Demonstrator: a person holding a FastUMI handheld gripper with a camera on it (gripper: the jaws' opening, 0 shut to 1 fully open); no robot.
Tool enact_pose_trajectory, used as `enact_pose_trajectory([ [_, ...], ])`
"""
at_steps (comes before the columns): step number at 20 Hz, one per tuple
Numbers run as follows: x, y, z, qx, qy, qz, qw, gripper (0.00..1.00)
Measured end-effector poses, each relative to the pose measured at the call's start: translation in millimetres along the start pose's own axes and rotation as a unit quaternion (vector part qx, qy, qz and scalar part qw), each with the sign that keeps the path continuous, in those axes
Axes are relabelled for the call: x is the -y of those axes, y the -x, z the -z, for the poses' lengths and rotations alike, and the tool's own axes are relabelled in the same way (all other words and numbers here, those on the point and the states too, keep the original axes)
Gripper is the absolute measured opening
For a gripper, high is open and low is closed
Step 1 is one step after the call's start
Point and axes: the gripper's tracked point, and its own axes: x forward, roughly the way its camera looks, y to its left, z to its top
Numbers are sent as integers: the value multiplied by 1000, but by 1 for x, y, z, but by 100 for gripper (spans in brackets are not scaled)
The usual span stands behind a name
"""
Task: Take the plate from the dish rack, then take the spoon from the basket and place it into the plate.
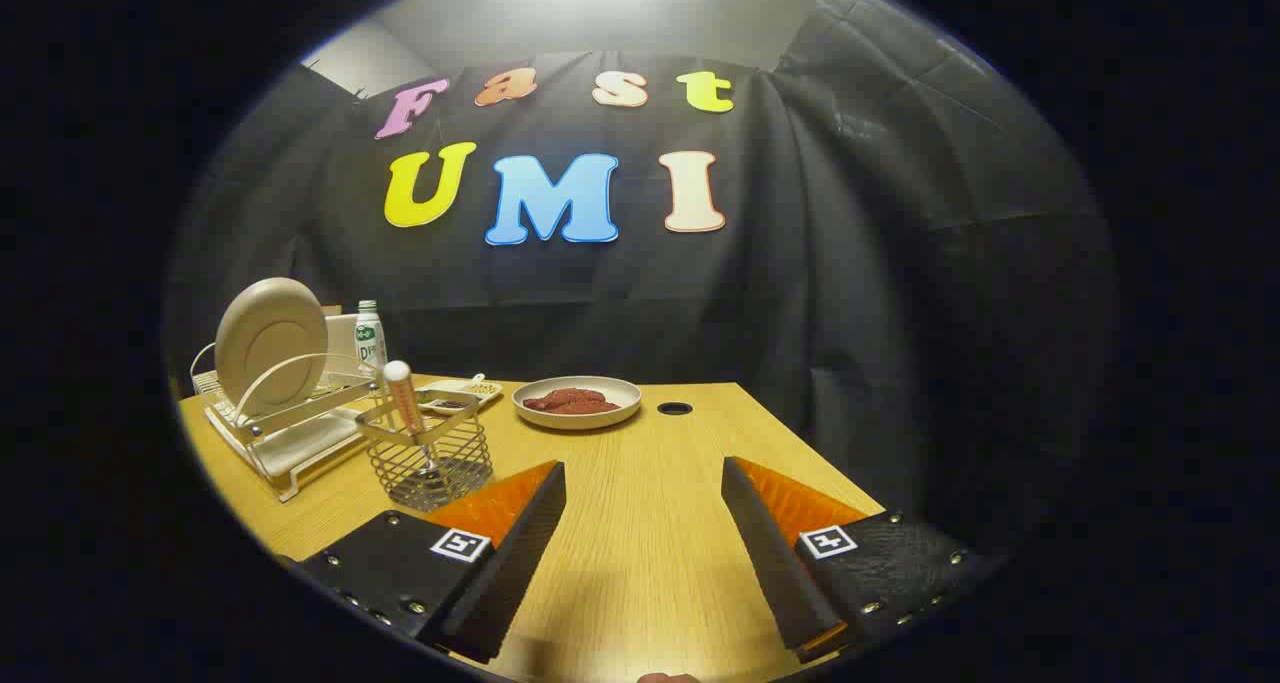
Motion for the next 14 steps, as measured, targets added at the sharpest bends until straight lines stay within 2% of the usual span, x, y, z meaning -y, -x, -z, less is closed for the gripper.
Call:
enact_pose_trajectory([
  [3,-8,-19,-43,14,13,-1,1000,97],
  [5,-21,-19,-90,23,20,-3,1000,97],
  [10,-61,18,-203,56,12,8,998,97],
  [14,-98,40,-257,61,3,5,998,97],
])
